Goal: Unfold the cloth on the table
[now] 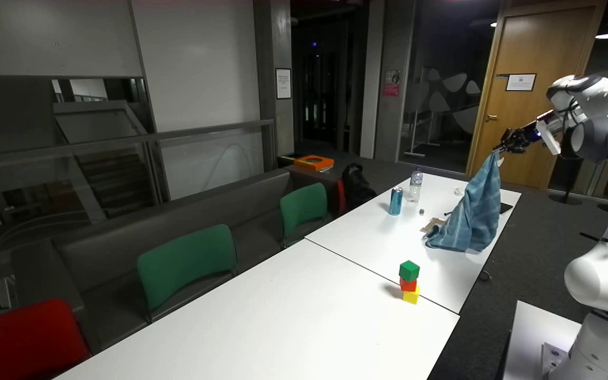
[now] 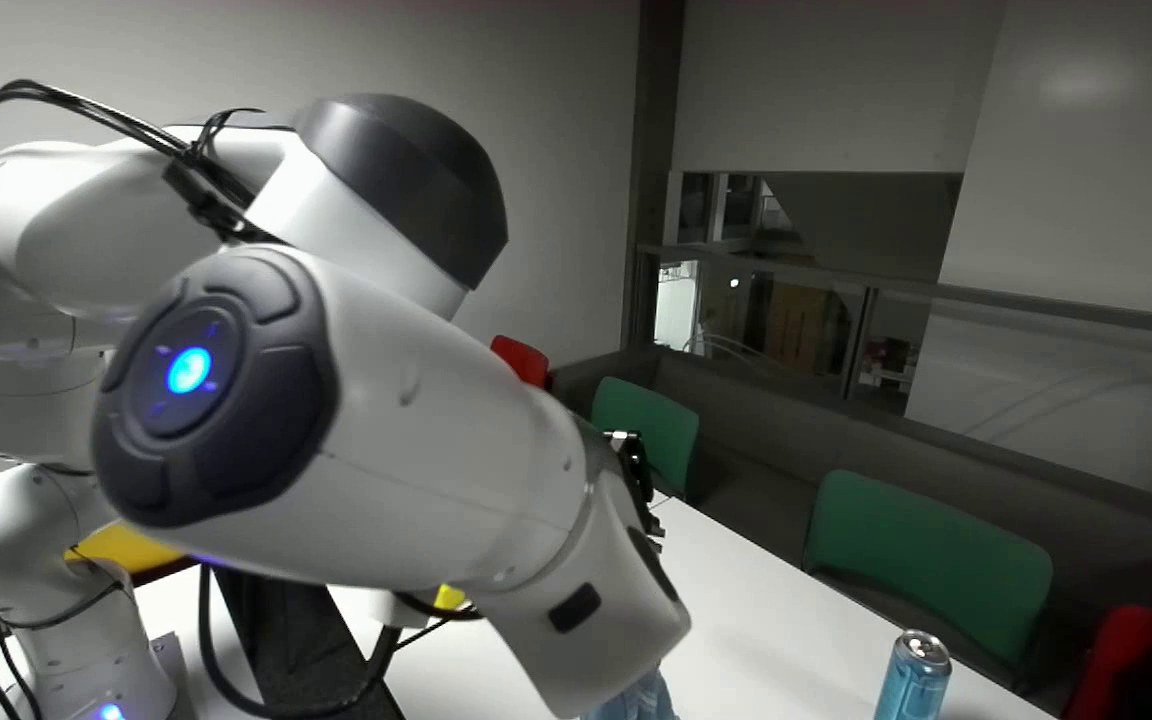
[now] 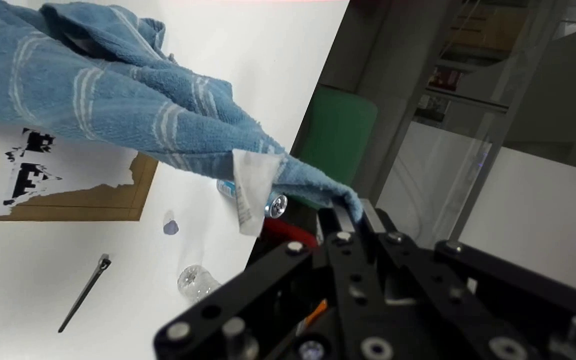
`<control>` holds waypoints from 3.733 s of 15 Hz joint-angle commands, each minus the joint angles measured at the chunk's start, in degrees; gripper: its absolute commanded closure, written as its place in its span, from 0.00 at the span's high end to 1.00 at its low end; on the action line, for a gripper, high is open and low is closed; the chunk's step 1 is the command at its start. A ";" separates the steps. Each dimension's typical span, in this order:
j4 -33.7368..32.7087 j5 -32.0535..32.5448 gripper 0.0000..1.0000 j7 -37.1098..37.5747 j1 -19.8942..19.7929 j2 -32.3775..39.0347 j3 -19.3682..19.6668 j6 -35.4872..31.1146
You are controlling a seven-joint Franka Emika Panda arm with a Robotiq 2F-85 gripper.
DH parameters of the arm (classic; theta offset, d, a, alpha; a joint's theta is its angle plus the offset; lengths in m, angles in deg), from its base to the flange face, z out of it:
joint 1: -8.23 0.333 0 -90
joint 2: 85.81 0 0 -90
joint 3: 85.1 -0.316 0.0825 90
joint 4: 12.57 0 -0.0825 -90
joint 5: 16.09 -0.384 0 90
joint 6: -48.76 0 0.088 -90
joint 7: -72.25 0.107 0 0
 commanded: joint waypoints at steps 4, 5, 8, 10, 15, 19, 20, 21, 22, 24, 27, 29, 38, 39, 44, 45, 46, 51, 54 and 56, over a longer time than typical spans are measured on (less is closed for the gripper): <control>6.85 -2.86 0.02 -1.47 -1.08 -6.70 1.56 -1.42; 3.28 -1.78 0.02 -0.93 -1.51 -3.63 1.88 0.16; 3.39 -1.59 0.07 -0.93 -1.45 -3.55 1.95 0.18; 3.29 -1.57 0.07 -0.87 -1.43 -3.16 1.90 0.24; 2.88 -2.19 0.02 -0.15 -1.38 -1.10 1.14 1.53; 5.08 -0.53 0.02 0.40 1.23 -1.77 -0.15 0.05; 5.90 0.37 0.02 0.15 2.34 -2.30 -0.46 -0.45; 6.73 1.48 0.02 -0.16 3.70 -2.90 -0.70 -1.06; 7.01 2.46 0.02 -0.05 4.89 -3.09 -0.85 -1.31; 7.37 4.05 0.02 0.12 7.48 -3.54 -1.04 -1.46; 7.24 5.30 0.02 0.66 10.47 -3.75 -0.96 -0.98; 7.32 5.86 0.02 1.26 12.15 -4.26 -0.79 -0.98; 12.89 10.55 0.02 2.79 21.25 -10.75 -0.51 -5.11; 13.51 11.70 0.02 2.97 22.48 -11.36 -0.42 -6.03; 14.70 17.44 0.33 6.98 27.99 -12.49 0.21 -9.47; 14.58 18.15 0.38 7.66 28.69 -12.45 0.41 -9.32; 14.32 18.60 0.48 8.45 29.28 -12.26 0.59 -9.21; 13.58 19.86 0.84 10.53 30.98 -11.60 1.71 -8.74; 13.69 20.09 1.00 10.77 31.25 -11.57 2.23 -8.76; 14.35 21.00 1.00 10.29 31.56 -12.02 2.75 -9.73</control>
